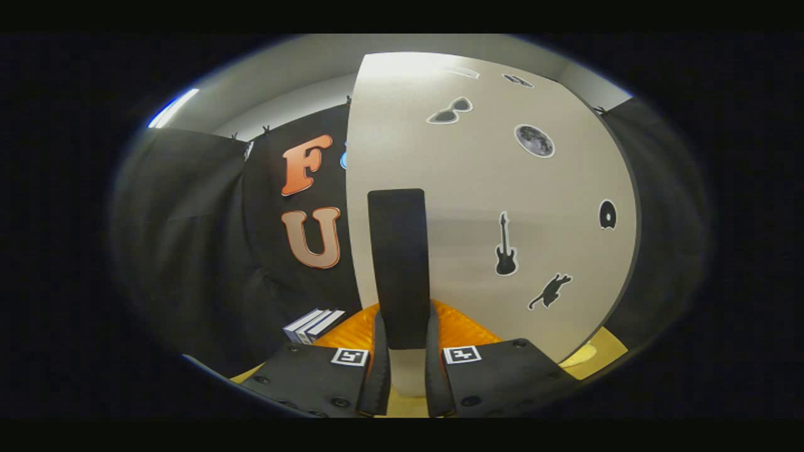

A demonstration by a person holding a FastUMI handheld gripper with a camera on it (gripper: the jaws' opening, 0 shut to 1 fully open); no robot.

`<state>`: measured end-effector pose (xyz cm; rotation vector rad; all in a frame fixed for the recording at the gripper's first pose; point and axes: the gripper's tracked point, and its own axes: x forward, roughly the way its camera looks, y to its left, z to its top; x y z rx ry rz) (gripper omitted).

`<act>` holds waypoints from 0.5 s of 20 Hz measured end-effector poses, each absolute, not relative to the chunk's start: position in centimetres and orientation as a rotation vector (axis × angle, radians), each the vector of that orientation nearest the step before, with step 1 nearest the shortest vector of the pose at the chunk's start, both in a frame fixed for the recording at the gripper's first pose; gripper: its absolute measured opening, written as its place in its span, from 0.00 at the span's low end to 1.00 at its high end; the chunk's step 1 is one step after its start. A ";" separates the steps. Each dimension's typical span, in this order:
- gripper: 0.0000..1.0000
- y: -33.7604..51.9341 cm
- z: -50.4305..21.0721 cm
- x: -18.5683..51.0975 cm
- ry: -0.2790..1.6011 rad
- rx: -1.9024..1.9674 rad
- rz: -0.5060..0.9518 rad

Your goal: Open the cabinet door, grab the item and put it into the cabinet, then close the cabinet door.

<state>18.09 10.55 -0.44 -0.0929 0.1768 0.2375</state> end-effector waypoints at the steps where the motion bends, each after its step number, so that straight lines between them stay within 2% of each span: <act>1: 0.30 10.3 -0.4 17.2 0.178 -0.094 0.247; 10: 0.30 4.8 1.5 7.8 0.179 -0.076 0.329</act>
